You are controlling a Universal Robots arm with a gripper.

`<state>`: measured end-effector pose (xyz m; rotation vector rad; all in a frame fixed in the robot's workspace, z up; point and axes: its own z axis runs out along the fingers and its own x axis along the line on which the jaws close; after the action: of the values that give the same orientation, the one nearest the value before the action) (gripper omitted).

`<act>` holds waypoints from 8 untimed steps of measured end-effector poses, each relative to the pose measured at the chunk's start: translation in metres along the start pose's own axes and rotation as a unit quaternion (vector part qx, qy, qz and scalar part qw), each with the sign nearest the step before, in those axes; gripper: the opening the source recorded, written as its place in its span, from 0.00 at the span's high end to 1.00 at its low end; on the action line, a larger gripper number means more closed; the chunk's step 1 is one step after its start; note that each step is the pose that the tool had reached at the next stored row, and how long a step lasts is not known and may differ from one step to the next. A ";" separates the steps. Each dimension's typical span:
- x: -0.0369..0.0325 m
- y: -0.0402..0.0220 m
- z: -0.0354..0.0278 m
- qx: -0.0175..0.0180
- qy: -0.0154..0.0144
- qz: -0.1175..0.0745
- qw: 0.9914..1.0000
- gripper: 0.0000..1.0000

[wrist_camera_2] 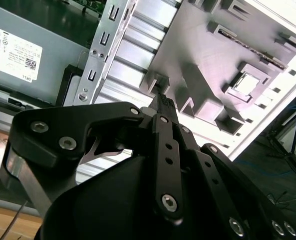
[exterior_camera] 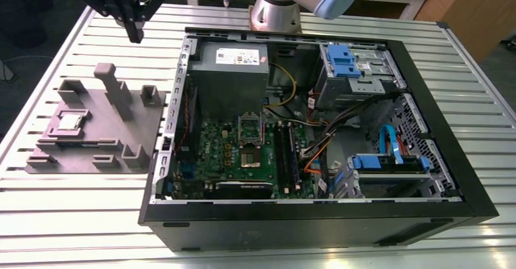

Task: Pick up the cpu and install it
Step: 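Reach for the cpu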

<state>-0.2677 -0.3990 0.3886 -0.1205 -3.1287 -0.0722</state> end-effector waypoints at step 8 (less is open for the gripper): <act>0.0041 -0.0003 0.0005 0.000 0.001 0.000 1.000 0.90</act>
<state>-0.2718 -0.3989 0.3881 -0.1205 -3.1277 -0.0721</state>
